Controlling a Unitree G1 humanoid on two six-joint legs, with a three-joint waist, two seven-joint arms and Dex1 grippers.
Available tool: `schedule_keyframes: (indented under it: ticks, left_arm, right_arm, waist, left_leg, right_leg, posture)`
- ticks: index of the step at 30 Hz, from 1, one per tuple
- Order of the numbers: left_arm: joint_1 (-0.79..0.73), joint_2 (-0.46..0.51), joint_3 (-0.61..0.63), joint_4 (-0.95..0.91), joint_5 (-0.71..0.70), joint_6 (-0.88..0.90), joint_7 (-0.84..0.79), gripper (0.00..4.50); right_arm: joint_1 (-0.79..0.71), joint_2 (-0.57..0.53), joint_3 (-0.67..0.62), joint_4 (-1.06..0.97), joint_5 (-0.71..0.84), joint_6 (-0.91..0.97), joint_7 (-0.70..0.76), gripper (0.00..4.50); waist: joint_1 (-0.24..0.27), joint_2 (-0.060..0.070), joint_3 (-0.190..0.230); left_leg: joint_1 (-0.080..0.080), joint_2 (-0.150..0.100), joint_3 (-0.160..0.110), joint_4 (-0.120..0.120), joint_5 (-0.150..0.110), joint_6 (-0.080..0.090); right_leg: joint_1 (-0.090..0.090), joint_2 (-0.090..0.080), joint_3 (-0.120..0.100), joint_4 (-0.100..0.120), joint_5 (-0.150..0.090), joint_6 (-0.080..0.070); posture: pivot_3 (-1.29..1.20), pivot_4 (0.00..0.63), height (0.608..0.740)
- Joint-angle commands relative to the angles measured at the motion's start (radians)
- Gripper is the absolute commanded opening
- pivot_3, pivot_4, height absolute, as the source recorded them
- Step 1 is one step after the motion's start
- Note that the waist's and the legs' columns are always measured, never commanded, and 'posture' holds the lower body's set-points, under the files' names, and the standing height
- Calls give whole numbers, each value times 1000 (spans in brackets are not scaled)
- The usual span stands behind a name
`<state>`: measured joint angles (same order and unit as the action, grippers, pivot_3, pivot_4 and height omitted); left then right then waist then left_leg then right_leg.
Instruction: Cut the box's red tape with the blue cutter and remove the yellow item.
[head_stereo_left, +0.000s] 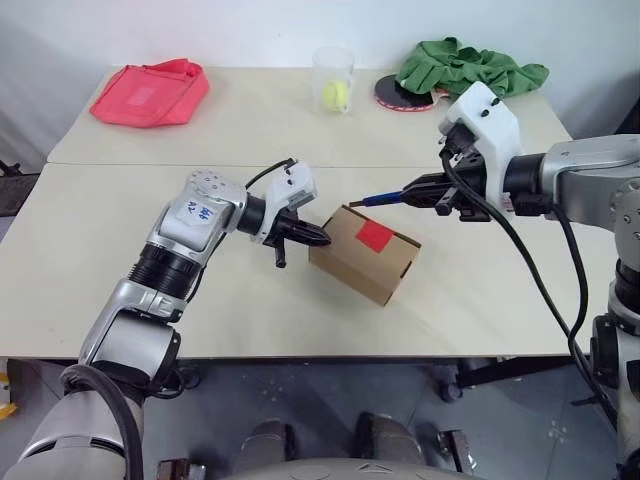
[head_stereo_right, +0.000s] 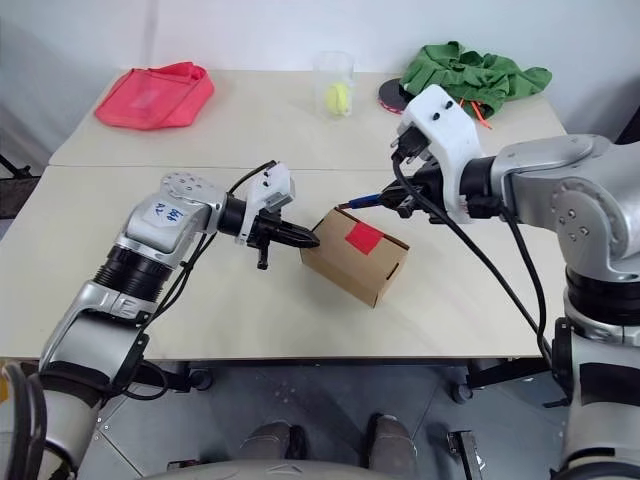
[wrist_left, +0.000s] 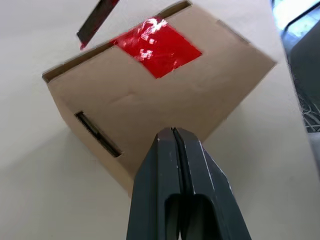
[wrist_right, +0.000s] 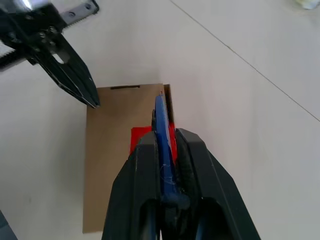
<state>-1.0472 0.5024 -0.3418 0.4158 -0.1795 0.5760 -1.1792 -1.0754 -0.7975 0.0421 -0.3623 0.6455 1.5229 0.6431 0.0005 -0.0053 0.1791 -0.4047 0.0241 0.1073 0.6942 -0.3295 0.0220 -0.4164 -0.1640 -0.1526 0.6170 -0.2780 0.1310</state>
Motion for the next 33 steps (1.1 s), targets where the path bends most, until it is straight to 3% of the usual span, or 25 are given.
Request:
schedule_keyframes:
  ticks: [1,23,33]
  left_arm:
    - [-38,-15,-2,19,28,-30,-17,0]
    - [-76,-66,-36,116,141,-96,-73,0]
    - [-113,-85,-58,195,193,-115,-49,0]
  right_arm:
    - [-7,-6,4,4,-14,-47,-2,177]
    - [41,-44,171,167,-153,-285,87,177]
    - [-5,-111,263,198,-212,-330,205,177]
  waist:
    - [1,0,0]
    - [-1,0,0]
    - [2,0,0]
  left_leg:
    - [0,0,0,0,0,0]
    - [0,0,0,2,0,0]
    - [0,0,0,4,0,0]
  right_leg:
    - [0,0,0,0,0,0]
    - [0,0,0,1,0,0]
    - [1,0,0,2,0,0]
  posture:
    - [0,150,740]
    - [0,150,740]
    - [0,150,740]
